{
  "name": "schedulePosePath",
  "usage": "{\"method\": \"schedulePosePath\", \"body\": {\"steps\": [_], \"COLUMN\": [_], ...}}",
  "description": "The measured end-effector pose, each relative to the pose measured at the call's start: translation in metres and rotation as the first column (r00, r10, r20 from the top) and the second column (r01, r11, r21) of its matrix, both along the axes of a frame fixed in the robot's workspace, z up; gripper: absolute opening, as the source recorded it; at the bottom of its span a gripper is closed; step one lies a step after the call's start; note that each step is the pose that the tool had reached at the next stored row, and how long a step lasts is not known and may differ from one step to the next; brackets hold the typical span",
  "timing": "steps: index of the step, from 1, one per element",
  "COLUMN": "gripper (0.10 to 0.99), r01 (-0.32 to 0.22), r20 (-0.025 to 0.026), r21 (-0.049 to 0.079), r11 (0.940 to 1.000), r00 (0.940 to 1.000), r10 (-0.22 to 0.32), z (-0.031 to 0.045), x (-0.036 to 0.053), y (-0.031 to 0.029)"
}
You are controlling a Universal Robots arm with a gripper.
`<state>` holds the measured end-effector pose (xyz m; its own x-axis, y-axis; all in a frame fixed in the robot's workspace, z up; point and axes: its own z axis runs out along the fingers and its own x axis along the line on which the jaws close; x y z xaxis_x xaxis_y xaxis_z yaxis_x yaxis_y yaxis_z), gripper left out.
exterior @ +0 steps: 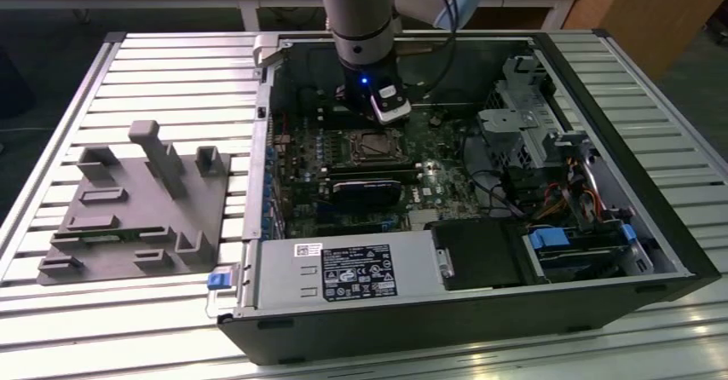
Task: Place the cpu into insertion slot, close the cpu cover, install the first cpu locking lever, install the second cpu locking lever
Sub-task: 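Install the first cpu locking lever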
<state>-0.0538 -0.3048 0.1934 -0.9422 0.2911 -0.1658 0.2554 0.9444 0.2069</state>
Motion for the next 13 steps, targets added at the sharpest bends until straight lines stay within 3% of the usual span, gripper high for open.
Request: {"method": "schedulePosePath", "body": {"steps": [5,8,13], "gripper": [0.106,0.106,0.106], "r01": [0.0,0.0,0.0], "r20": [0.0004,0.0005,0.0006], "r21": [0.002,0.012,0.012], "r11": [1.0,0.9999,0.9999], "r00": [1.0,1.0,1.0], "r10": [0.0,0.0,0.0], "z": [-0.0013,-0.0004,0.0119], "x": [0.0001,0.0002,0.0004], "y": [-0.0004,-0.0004,-0.0004]}}
